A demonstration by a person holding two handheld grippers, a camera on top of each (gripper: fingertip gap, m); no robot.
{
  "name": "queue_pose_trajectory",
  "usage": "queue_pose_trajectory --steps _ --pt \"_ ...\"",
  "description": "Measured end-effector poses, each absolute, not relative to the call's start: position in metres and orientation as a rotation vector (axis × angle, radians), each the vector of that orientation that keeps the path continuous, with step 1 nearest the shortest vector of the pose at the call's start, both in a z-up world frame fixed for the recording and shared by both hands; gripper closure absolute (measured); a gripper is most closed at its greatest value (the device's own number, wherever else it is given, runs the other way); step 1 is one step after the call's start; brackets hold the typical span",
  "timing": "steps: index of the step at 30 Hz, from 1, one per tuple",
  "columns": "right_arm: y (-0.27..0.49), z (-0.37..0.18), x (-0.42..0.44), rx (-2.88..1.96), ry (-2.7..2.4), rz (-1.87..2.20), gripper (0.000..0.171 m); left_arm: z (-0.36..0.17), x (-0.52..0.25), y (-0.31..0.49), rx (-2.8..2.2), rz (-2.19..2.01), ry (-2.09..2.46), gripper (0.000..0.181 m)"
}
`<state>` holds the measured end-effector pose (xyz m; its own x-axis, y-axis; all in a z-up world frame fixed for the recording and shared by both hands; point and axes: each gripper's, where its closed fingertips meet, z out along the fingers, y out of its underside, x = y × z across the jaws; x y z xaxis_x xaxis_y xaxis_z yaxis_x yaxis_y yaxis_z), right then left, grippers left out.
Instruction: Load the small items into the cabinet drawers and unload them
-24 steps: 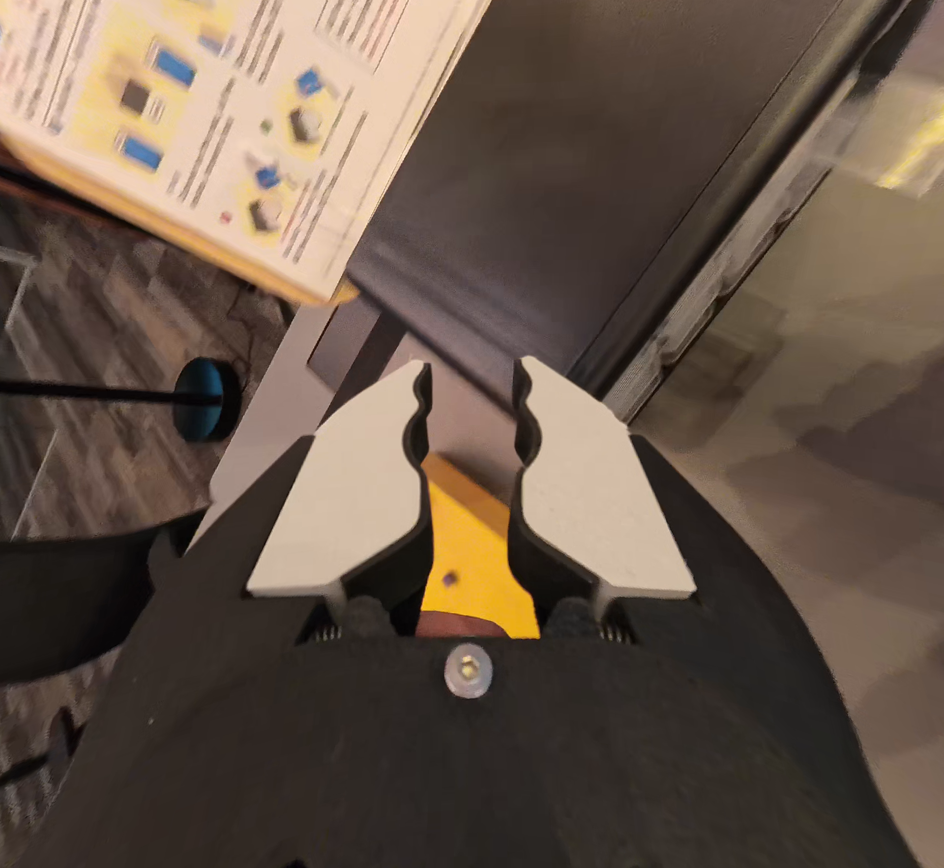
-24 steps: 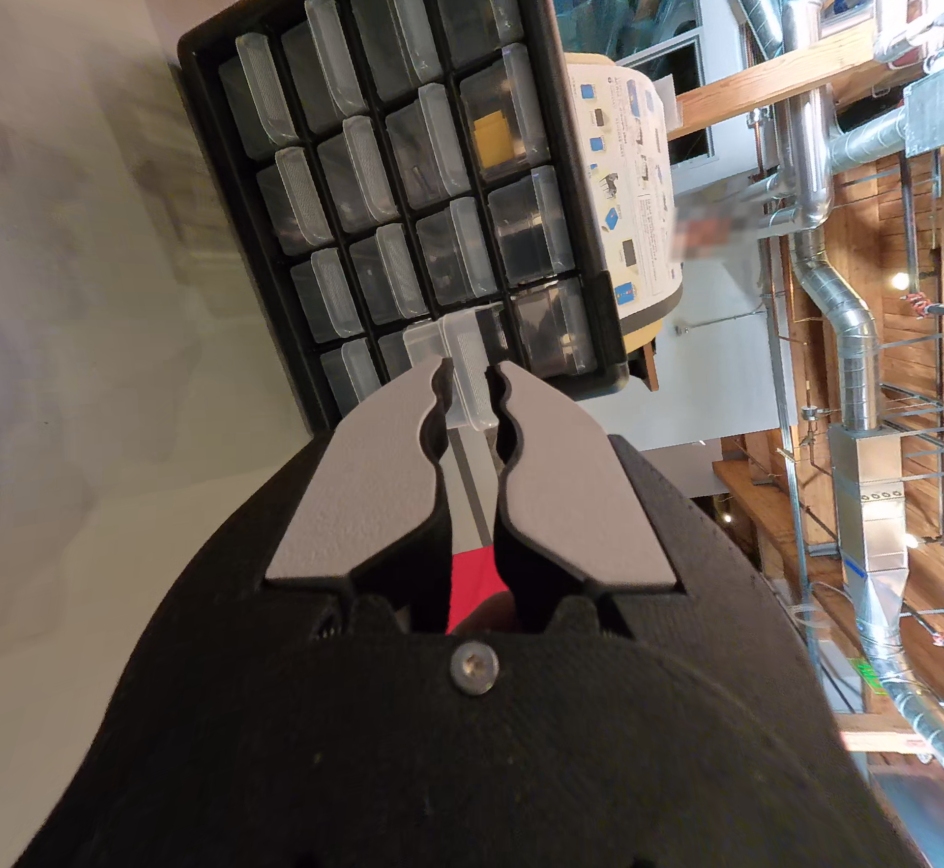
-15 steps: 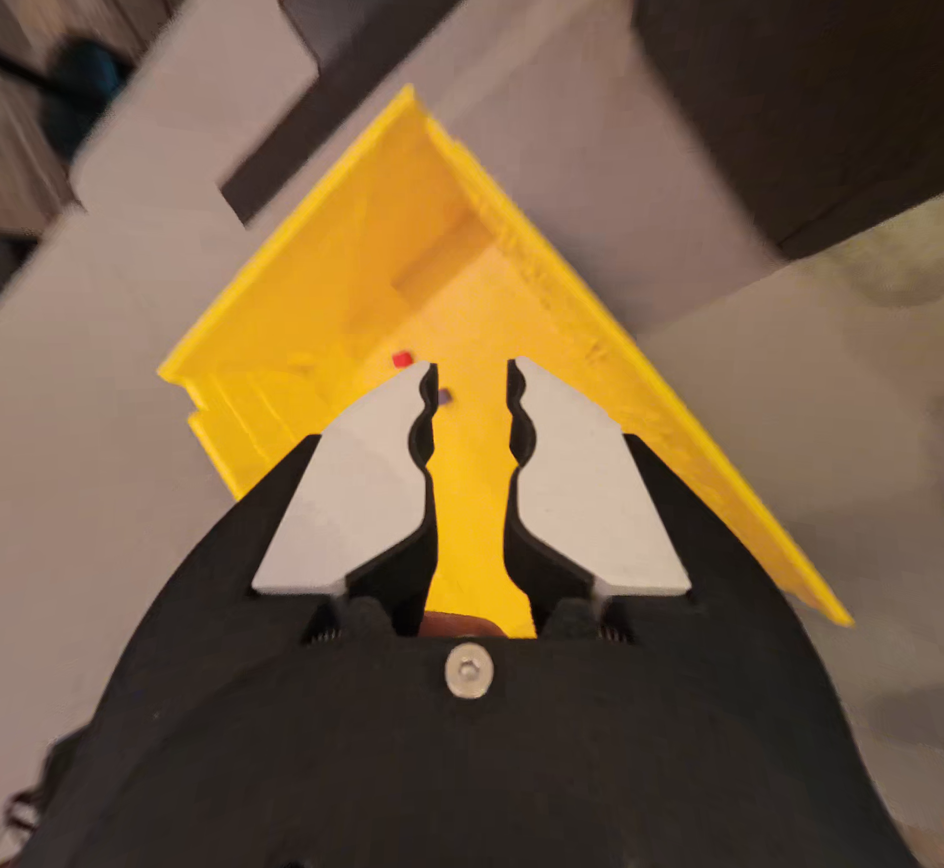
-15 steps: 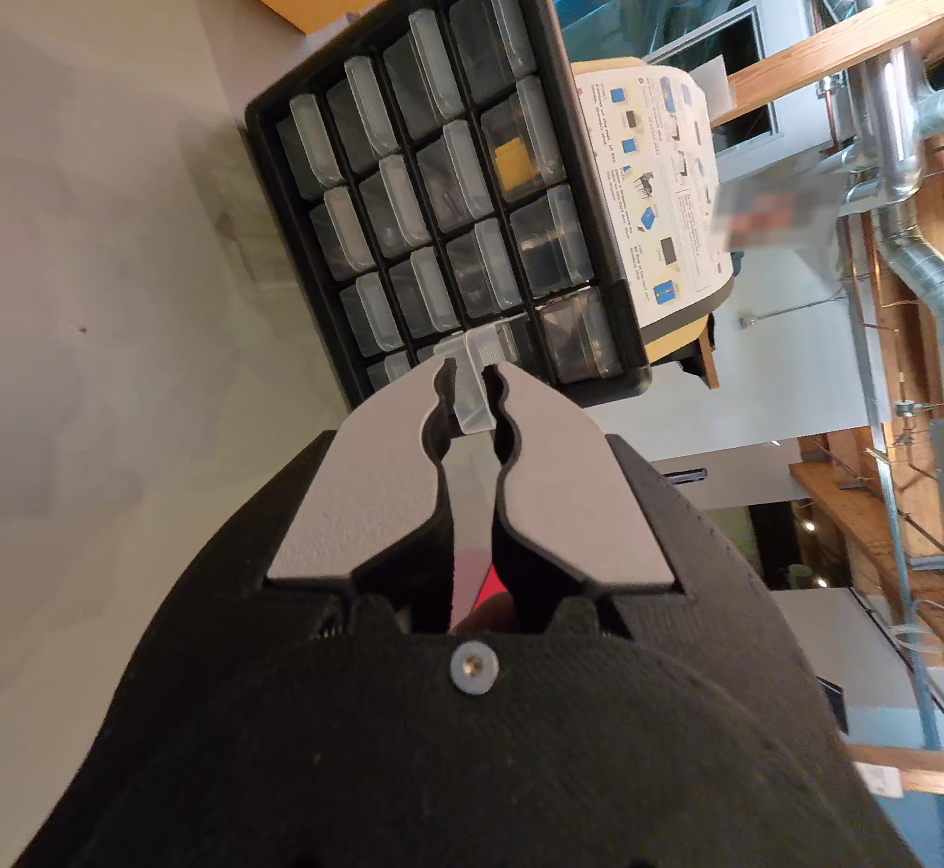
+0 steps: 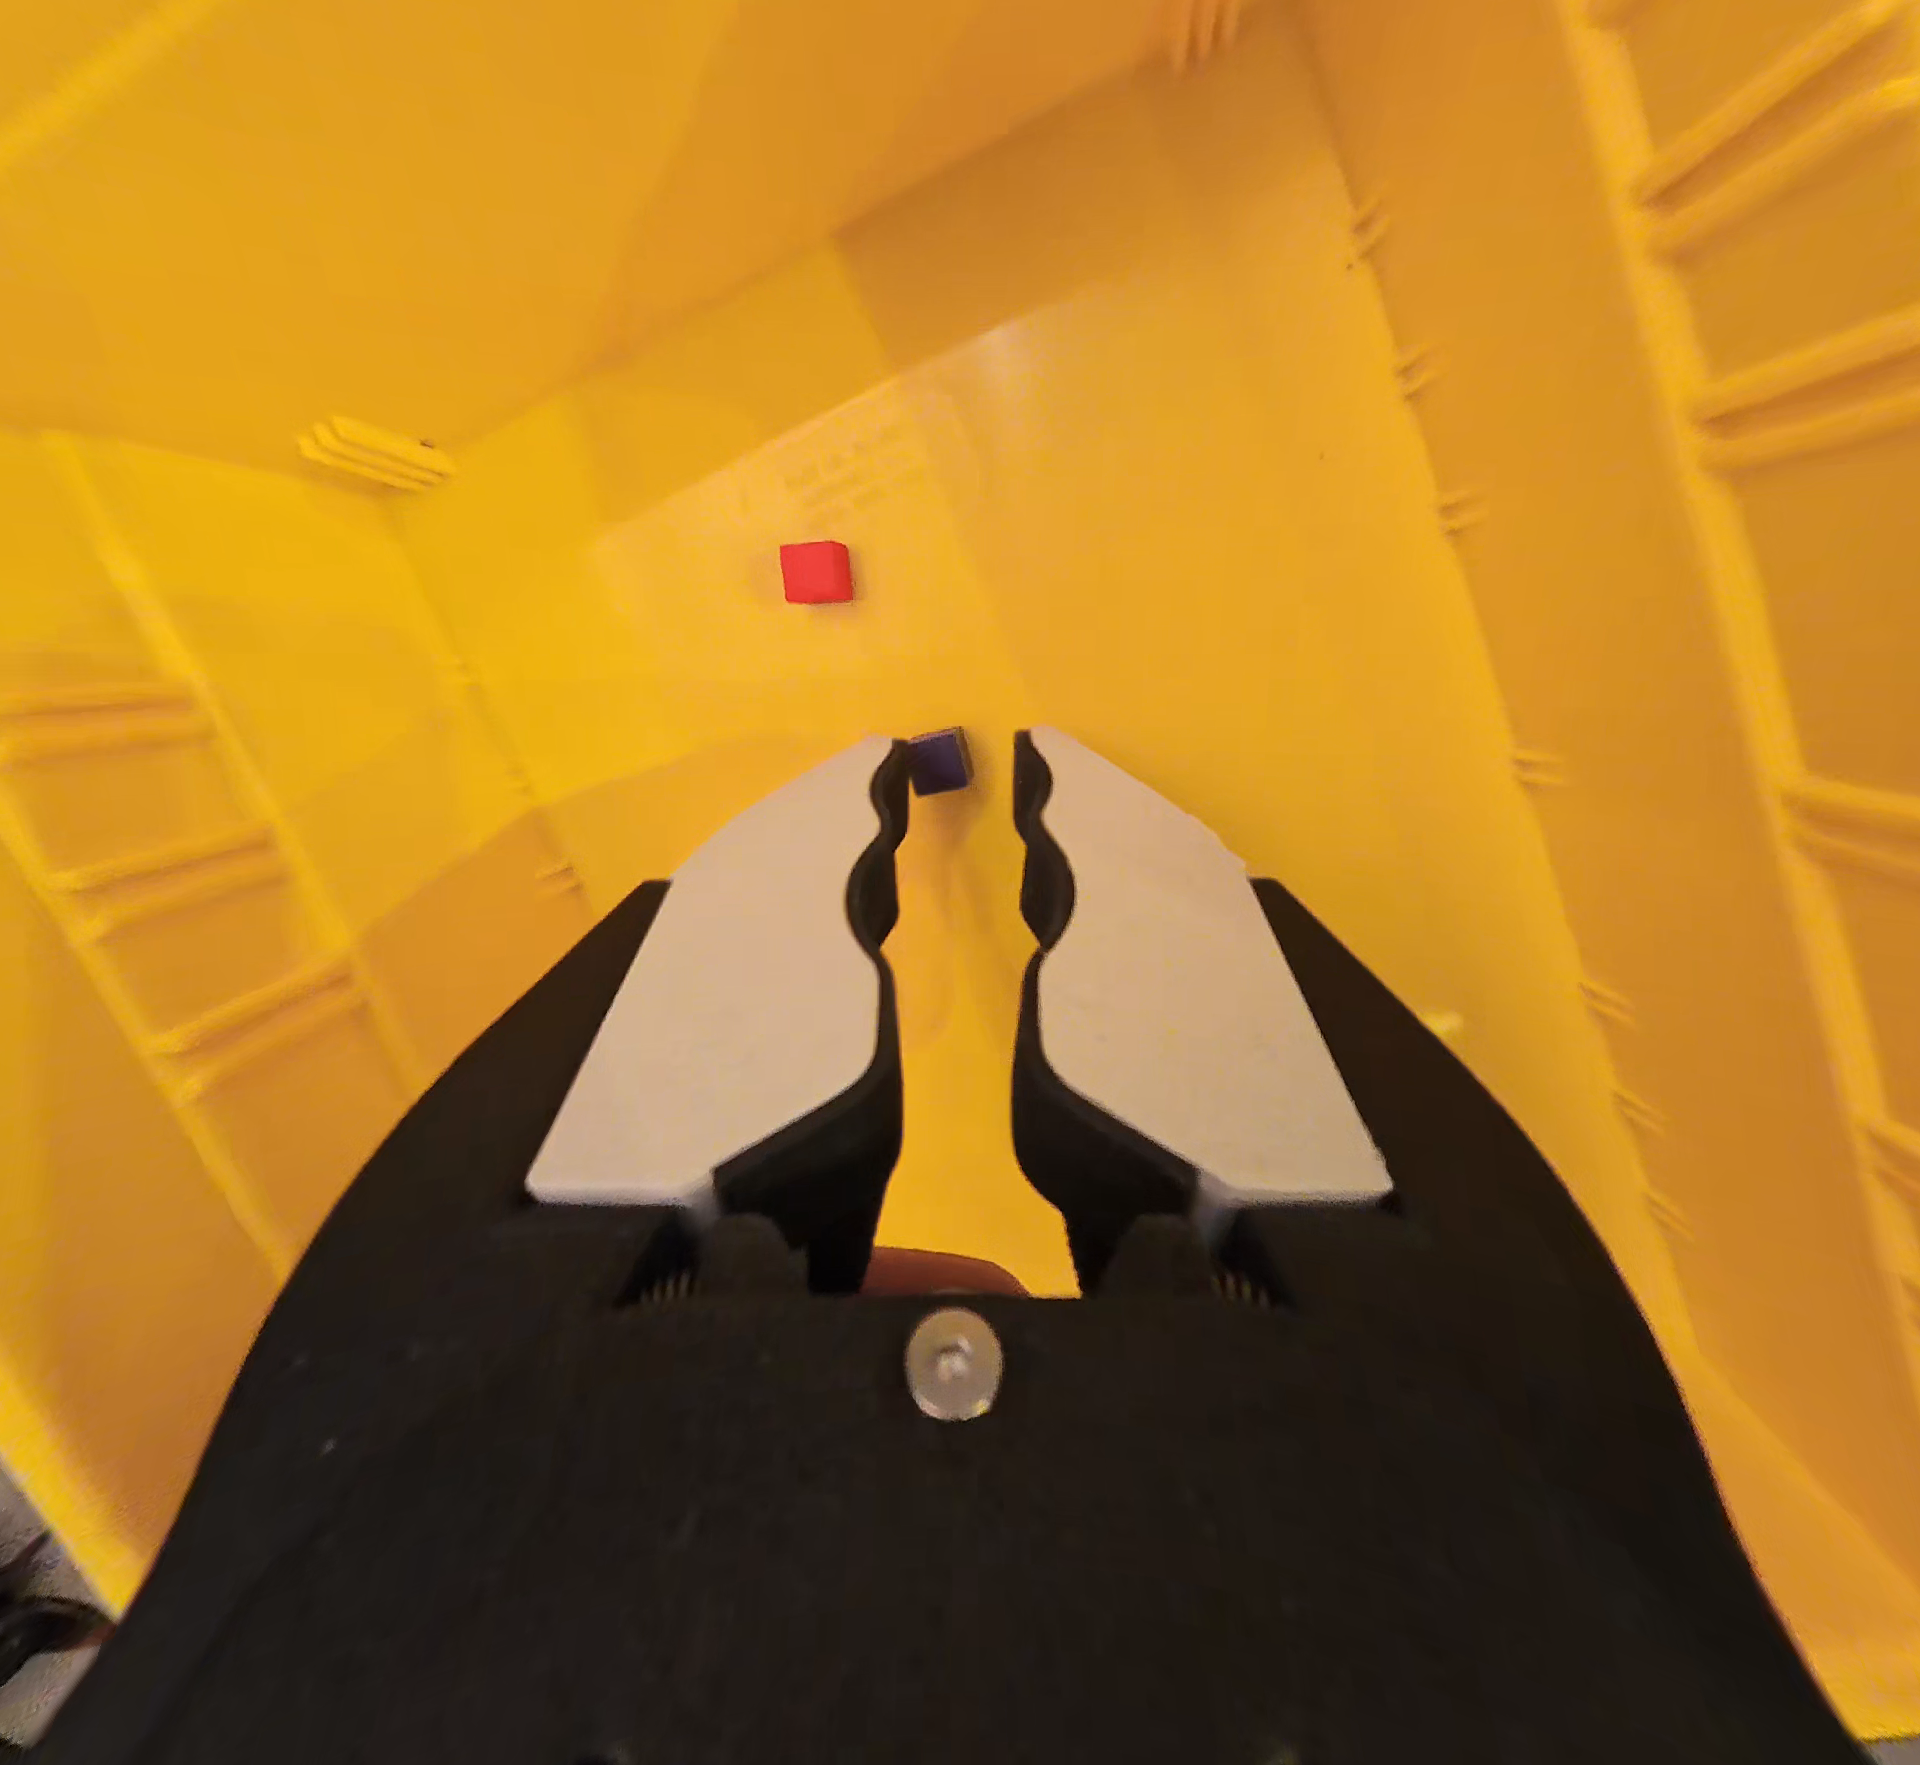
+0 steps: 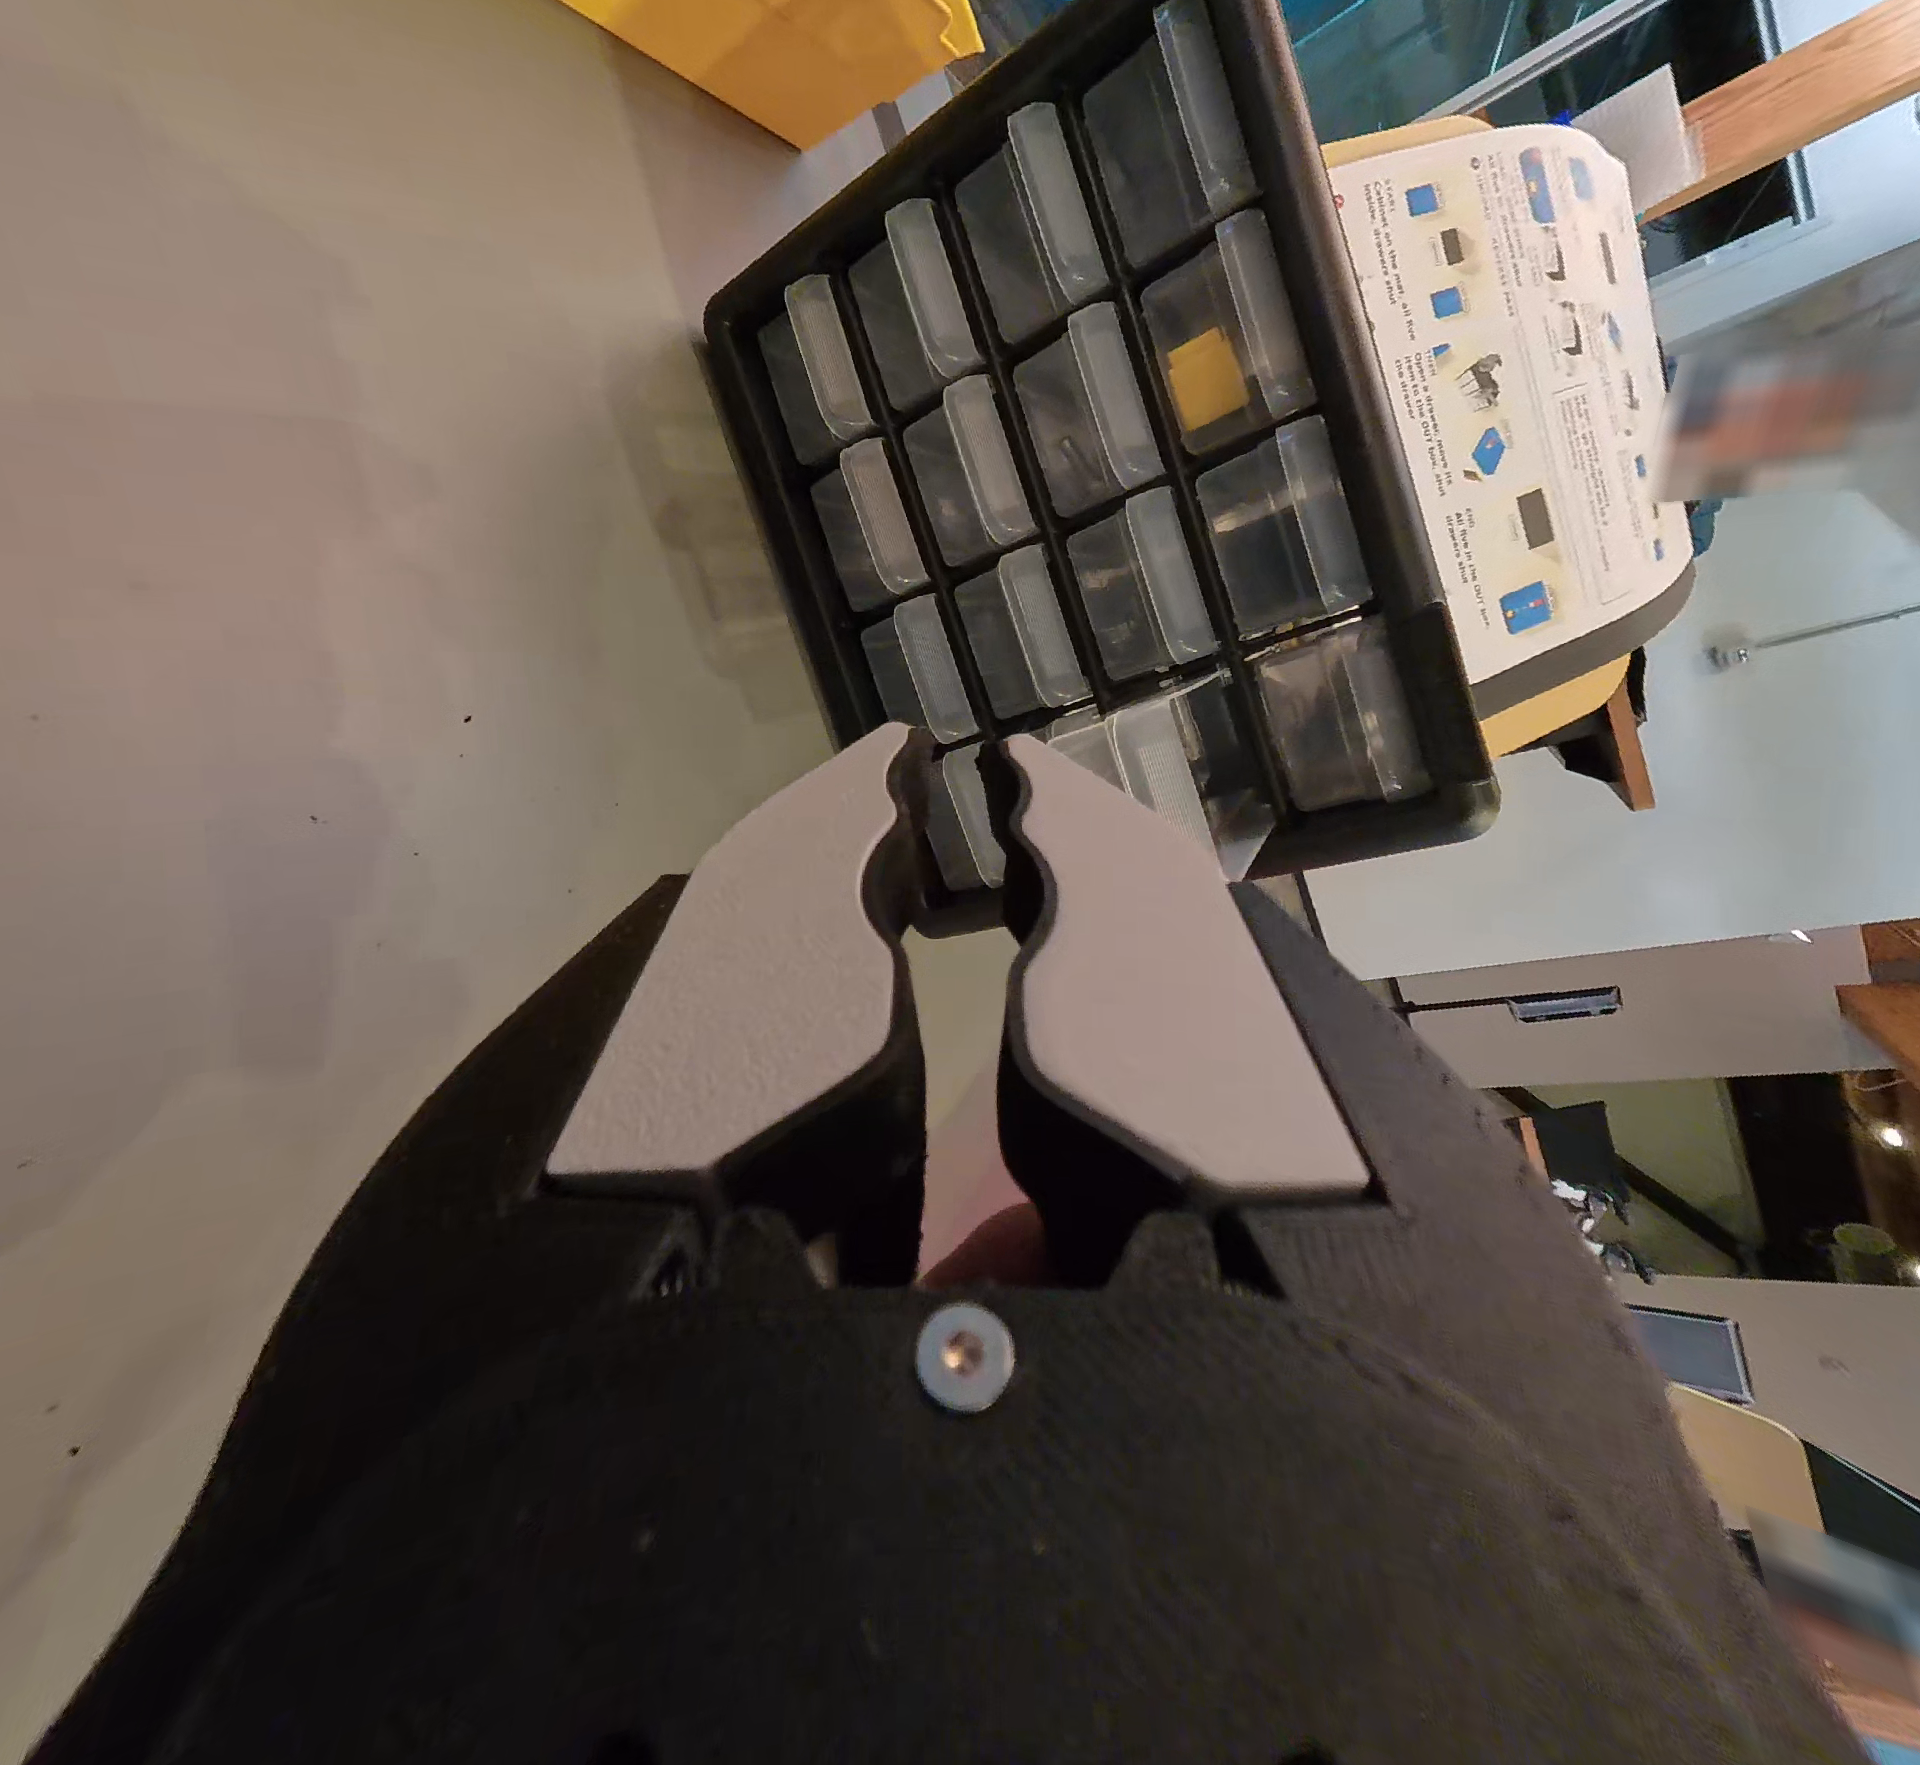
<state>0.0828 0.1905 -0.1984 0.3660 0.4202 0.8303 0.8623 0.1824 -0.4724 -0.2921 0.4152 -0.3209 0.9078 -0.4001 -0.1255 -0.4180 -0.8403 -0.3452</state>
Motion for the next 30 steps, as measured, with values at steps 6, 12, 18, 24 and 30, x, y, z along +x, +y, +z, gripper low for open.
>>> queue_pose_trajectory --steps 6,12,18,24,30 --pt "0.191 -0.199 0.085 -1.444 -1.228 -0.451 0.162 -0.331 -0.294 0.416 -2.75 0.091 0.6 0.17" --pt "0.193 -0.202 0.089 -1.459 -1.219 -0.44 0.162 -0.331 -0.295 0.416 -2.75 0.06 0.597 0.17" --pt "0.193 -0.203 0.089 -1.463 -1.219 -0.429 0.162 -0.316 -0.288 0.412 -2.689 -0.023 0.594 0.17" --pt "0.191 -0.204 0.086 -1.471 -1.228 -0.405 0.162 -0.255 -0.254 0.399 -2.52 -0.107 0.693 0.171" --pt "0.187 -0.21 0.081 -1.503 -1.261 -0.369 0.162 -0.144 -0.181 0.368 -2.186 -0.164 0.879 0.17"
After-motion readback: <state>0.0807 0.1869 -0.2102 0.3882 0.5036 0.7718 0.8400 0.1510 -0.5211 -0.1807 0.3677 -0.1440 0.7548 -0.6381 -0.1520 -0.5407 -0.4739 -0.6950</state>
